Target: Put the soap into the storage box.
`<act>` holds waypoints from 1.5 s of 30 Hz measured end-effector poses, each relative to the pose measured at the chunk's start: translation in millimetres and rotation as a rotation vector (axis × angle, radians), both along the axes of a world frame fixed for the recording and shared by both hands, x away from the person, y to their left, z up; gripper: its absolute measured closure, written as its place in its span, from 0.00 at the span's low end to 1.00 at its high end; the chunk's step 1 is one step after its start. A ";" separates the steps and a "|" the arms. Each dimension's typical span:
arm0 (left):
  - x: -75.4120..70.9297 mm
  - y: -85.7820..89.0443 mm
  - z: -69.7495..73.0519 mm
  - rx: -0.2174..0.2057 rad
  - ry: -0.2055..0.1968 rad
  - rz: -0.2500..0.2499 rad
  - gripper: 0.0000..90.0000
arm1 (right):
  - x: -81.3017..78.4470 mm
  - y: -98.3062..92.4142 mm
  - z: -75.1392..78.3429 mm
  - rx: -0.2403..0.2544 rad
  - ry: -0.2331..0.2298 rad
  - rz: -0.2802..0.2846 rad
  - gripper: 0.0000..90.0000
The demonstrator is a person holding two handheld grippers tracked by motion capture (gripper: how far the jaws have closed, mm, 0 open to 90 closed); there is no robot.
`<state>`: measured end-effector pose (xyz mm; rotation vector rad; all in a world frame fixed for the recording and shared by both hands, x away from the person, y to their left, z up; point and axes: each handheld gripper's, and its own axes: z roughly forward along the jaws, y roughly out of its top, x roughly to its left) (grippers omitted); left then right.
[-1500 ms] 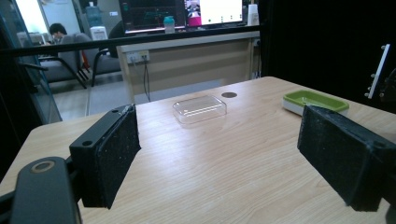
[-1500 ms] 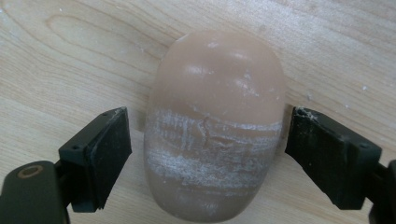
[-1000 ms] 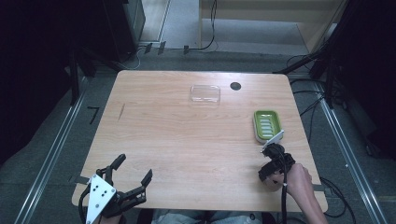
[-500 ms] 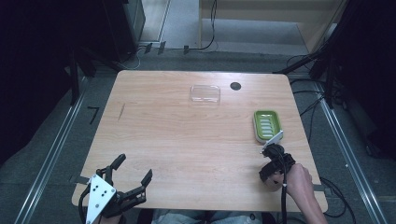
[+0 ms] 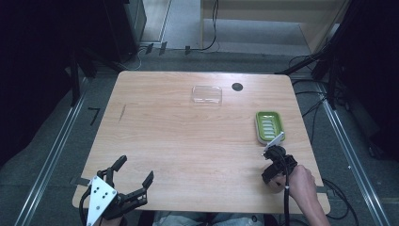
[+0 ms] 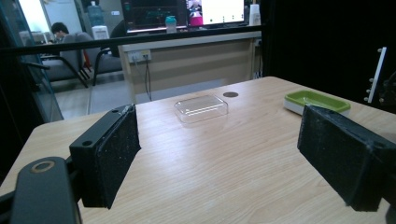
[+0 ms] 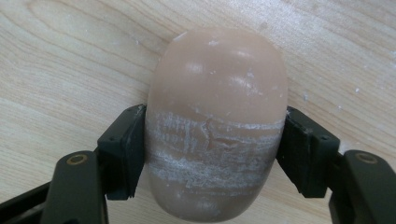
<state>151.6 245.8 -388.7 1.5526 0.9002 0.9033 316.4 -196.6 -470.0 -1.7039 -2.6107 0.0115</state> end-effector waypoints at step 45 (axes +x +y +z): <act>0.1 -0.5 0.3 -0.007 -0.008 -0.002 0.15 | -7.1 -8.2 2.6 0.010 0.000 -0.078 0.32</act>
